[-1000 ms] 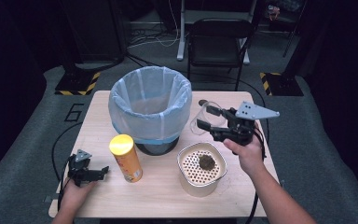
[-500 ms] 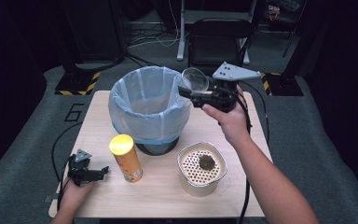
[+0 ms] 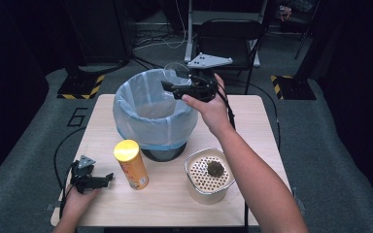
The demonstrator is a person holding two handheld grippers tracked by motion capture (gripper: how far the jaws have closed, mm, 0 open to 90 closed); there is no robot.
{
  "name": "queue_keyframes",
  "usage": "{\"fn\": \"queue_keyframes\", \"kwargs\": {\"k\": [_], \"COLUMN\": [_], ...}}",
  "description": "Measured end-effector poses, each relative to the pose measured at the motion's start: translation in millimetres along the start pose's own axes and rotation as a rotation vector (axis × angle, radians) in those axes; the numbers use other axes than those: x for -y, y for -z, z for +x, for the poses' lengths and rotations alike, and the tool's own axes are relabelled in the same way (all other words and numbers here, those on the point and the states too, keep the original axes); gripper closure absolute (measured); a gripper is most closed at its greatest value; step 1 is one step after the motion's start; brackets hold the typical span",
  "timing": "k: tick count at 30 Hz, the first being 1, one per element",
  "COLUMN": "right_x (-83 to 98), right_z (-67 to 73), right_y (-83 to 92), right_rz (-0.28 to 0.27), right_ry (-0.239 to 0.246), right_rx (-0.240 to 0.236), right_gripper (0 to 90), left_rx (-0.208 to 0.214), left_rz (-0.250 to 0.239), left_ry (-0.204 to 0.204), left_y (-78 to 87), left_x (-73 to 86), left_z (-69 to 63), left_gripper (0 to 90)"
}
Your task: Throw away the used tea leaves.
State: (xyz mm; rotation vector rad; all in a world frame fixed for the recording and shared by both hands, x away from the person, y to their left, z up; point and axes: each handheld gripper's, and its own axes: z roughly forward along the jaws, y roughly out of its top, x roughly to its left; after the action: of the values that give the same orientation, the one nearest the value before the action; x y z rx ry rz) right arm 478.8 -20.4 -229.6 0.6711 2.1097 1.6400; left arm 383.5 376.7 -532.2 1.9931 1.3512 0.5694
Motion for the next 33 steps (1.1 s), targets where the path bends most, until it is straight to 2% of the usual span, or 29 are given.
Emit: {"fn": "queue_keyframes", "kwargs": {"k": [4, 5, 12, 13, 14, 16, 17, 21, 23, 24, 26, 28, 29, 33], "right_x": [0.7, 0.5, 1.8, 4.3, 4.3, 6.6, 7.6, 6.8, 6.3, 6.4, 6.7, 8.5, 9.4, 11.9], "right_z": [2.8, 3.3, 7.6, 8.0, 8.0, 9.2, 10.8, 12.6, 13.6, 13.2, 12.4, 10.1, 9.2, 6.9], "right_y": [-17.4, -20.4, -50.1, -58.2, -58.2, -66.5, -70.3, -68.6, -64.0, -56.6, -52.6, -40.5, -36.2, -22.6], "right_rz": [0.014, 0.023, 0.089, 0.124, 0.124, 0.152, 0.158, 0.146, 0.136, 0.125, 0.119, 0.114, 0.112, 0.109], "right_ry": [0.006, 0.004, 0.03, 0.031, 0.031, 0.018, 0.012, 0.022, 0.011, 0.013, 0.013, 0.022, 0.019, 0.022], "right_rx": [-0.004, -0.001, 0.038, 0.048, 0.048, 0.053, 0.069, 0.062, 0.05, 0.041, 0.041, 0.044, 0.043, 0.043], "right_gripper": [35.1, 35.0, 31.6, 25.7, 25.7, 12.2, 11.7, 11.1, 11.1, 11.1, 11.2, 11.2, 11.2, 14.3], "left_rx": [0.002, 0.009, 0.008, 0.008, 0.008, 0.009, 0.009, 0.015, 0.022, 0.027, 0.042, 0.053, 0.069, 0.07], "left_rz": [-0.002, 0.017, 0.016, 0.016, 0.016, 0.015, 0.015, 0.026, 0.03, 0.006, 0.003, -0.009, -0.013, -0.035], "left_ry": [-0.002, -0.005, -0.006, -0.006, -0.006, -0.004, -0.008, -0.021, -0.018, 0.01, 0.025, 0.049, 0.073, 0.069], "left_y": [-0.1, 1.3, 1.3, 1.3, 1.3, 1.3, 1.4, 2.6, 3.8, 2.8, 4.3, 6.1, 7.2, 11.3], "left_x": [0.1, -0.6, -0.6, -0.6, -0.6, -0.6, -0.6, -0.9, -1.2, -0.5, -1.0, -0.9, -1.1, -4.1], "left_z": [0.2, 0.7, 0.6, 0.5, 0.5, 0.4, 0.5, 1.0, 1.5, 0.5, 2.7, 3.7, 2.9, 3.9], "left_gripper": [0.2, 0.3, 0.3, 0.3, 0.3, 0.3, 0.4, 0.5, 0.8, 2.2, 3.0, 3.1, 3.1, 3.4]}}
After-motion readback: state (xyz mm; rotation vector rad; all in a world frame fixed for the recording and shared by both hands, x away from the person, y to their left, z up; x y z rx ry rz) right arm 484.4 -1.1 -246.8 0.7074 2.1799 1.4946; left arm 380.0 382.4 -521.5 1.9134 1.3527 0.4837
